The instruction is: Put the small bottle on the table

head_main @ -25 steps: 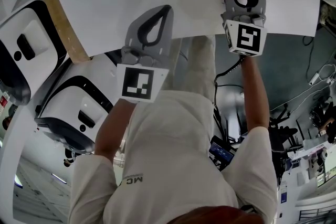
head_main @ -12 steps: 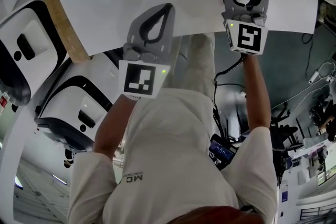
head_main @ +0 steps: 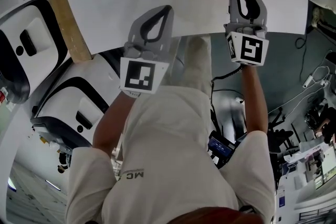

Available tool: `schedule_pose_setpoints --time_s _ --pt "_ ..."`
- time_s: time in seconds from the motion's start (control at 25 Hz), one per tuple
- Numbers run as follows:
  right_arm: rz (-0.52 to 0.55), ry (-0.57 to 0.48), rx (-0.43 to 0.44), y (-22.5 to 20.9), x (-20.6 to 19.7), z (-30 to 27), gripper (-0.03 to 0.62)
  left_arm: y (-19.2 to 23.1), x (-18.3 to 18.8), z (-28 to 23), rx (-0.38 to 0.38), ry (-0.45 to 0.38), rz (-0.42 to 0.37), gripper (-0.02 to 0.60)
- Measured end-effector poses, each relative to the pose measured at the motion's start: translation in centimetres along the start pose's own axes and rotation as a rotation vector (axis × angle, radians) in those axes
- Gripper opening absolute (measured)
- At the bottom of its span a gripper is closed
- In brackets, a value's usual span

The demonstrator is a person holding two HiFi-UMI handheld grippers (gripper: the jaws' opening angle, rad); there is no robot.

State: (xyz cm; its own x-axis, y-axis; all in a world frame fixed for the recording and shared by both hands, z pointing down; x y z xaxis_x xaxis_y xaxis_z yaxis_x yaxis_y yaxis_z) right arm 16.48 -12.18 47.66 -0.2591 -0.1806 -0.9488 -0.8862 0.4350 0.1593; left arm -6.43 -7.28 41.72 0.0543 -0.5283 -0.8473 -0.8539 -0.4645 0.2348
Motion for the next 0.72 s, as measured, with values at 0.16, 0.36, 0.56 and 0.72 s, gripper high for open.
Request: schedule_pose_setpoints --time_s 0.16,0.36,0.56,0.72 --pt "0.009 0.007 0.006 0.1 2.4 1.8 0.018 -0.3 1.3 1.5 0.002 -0.025 -0.006 0.000" --pt "0.009 0.042 0.032 0.1 6.5 4.1 0.009 -0.8 3.3 3.7 -0.009 -0.056 -0.025 0.000" --pt "0.032 0.053 0.039 1.0 11.1 6.4 0.009 -1.0 5.2 6.3 -0.026 -0.100 -0.014 0.000" --pt "0.041 0.029 0.041 0.8 14.3 8.2 0.009 -1.8 6.4 7.2 -0.047 -0.118 -0.006 0.000"
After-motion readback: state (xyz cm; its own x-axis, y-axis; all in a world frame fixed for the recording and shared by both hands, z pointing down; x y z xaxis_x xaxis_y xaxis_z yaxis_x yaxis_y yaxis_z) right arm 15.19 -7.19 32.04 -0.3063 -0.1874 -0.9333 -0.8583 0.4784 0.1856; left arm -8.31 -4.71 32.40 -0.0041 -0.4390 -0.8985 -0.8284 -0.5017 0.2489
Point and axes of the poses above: the fingertips, and each gripper's own axes: z backward along the fingers, y to its left, x out of its top, the point moved 9 cm from there along z, backward along the fingers, and after that the axes turned 7 degrees about z, right-handed, at the moved point
